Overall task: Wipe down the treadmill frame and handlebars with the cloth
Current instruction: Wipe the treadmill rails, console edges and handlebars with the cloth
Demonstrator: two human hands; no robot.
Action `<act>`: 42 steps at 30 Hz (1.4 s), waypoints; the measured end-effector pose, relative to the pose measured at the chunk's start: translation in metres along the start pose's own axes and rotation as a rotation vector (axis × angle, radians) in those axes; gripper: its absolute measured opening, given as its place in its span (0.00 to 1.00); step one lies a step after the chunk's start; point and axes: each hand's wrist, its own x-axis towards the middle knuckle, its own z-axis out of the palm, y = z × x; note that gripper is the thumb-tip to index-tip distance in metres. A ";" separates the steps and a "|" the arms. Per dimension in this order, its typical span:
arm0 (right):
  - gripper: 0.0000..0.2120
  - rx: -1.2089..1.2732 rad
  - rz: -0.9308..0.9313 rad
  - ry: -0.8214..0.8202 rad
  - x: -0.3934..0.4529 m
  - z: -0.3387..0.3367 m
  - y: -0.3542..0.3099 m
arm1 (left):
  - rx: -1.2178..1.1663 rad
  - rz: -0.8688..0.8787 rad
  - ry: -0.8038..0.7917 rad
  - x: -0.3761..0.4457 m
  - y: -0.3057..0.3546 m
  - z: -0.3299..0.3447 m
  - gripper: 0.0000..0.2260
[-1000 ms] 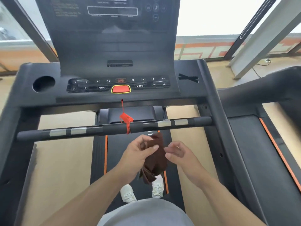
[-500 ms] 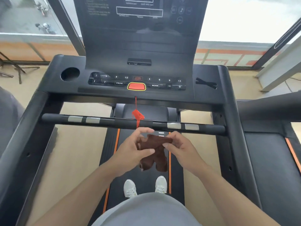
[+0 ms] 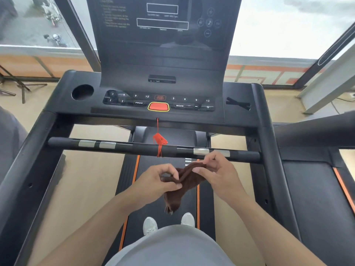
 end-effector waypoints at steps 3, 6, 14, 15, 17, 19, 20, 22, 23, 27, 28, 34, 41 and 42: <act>0.13 -0.019 0.014 0.002 -0.001 -0.001 -0.003 | -0.052 -0.082 -0.074 0.002 0.001 0.002 0.08; 0.12 -0.074 0.016 -0.006 -0.001 -0.005 -0.003 | -0.202 -0.105 -0.028 0.002 0.002 0.004 0.08; 0.14 -0.194 0.081 -0.091 -0.004 -0.026 -0.007 | 0.146 0.076 0.519 0.014 -0.009 0.001 0.07; 0.14 -0.210 0.072 -0.087 -0.005 -0.026 -0.010 | 0.147 0.093 0.492 0.014 -0.010 0.000 0.06; 0.14 -0.204 0.050 -0.038 -0.003 -0.027 -0.019 | 0.130 0.143 0.472 0.014 -0.007 0.000 0.07; 0.14 -0.185 0.005 0.044 0.004 -0.028 -0.031 | 0.119 0.233 0.470 0.015 0.004 0.000 0.08; 0.14 -0.186 -0.028 0.093 0.008 -0.028 -0.039 | 0.099 0.289 0.451 0.018 0.013 0.000 0.07; 0.13 -0.166 -0.107 0.235 0.019 -0.027 -0.051 | 0.031 0.371 0.396 0.027 0.034 0.002 0.05; 0.12 -0.140 -0.141 0.346 0.025 -0.025 -0.056 | 0.002 0.393 0.391 0.033 0.044 0.002 0.04; 0.11 -0.367 -0.369 0.560 0.053 -0.009 -0.049 | 0.057 0.334 0.563 0.068 0.057 -0.010 0.09; 0.15 -0.563 -0.388 0.429 0.062 -0.005 -0.034 | 0.109 0.294 0.573 0.074 0.052 -0.016 0.12; 0.47 -1.412 -0.224 -0.166 0.080 0.025 0.055 | 0.788 0.091 0.388 0.053 -0.010 -0.027 0.28; 0.36 -1.330 -0.508 -0.306 0.125 0.043 0.042 | 1.137 -0.114 0.253 0.047 -0.023 -0.009 0.43; 0.36 -1.288 -0.433 -0.386 0.132 0.045 0.036 | 1.171 -0.139 0.264 0.048 -0.017 -0.006 0.42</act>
